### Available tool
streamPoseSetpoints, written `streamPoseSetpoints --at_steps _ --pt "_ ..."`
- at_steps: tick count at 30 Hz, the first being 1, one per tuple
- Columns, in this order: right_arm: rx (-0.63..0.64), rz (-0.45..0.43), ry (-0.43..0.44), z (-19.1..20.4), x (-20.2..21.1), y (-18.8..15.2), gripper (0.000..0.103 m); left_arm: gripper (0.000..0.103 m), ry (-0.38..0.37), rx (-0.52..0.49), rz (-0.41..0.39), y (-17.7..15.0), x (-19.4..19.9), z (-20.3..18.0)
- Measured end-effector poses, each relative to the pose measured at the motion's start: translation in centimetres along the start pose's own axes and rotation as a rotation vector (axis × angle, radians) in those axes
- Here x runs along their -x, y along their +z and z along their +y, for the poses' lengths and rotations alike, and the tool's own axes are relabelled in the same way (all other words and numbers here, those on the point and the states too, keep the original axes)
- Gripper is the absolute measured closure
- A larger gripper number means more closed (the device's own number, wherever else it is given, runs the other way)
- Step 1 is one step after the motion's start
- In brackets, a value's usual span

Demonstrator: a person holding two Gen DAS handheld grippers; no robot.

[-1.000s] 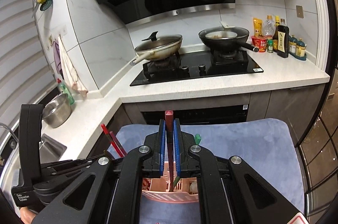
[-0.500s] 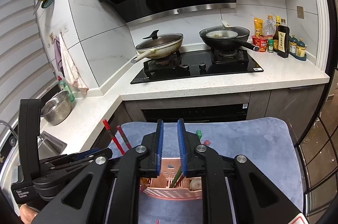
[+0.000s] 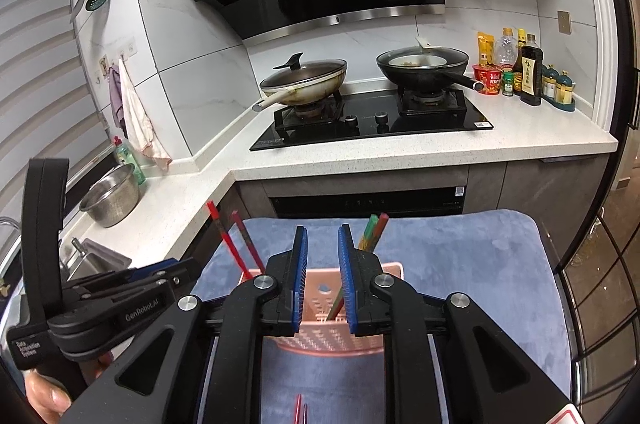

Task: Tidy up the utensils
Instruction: 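Carry the spoon and chopstick into the pink holder while both tools open, then move both tools back down toward the last two red chopsticks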

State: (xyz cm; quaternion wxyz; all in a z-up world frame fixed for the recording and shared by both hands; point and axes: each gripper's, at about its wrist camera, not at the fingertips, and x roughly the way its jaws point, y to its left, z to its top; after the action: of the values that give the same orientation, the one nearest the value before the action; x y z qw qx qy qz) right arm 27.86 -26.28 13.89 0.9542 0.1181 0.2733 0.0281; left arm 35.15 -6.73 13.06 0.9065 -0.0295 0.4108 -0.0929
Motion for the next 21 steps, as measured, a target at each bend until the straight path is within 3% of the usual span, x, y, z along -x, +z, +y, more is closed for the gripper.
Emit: streamPoseSetpoints --at_steps 8,12,21 --pt "-0.007 0.034 -0.001 -0.2 1.5 -2.8 0.086 0.072 0.016 -0.017 -0.013 -1.7 1.5 -0.1" --pt "0.000 0.047 -0.014 -0.2 2.2 -4.5 0.073 0.069 0.033 -0.037 -0.025 -3.0 2.2 -0.3" --pt "0.029 0.060 -0.030 0.2 4.1 -7.6 0.065 0.057 0.052 -0.055 -0.036 -6.3 3.6 -0.5"
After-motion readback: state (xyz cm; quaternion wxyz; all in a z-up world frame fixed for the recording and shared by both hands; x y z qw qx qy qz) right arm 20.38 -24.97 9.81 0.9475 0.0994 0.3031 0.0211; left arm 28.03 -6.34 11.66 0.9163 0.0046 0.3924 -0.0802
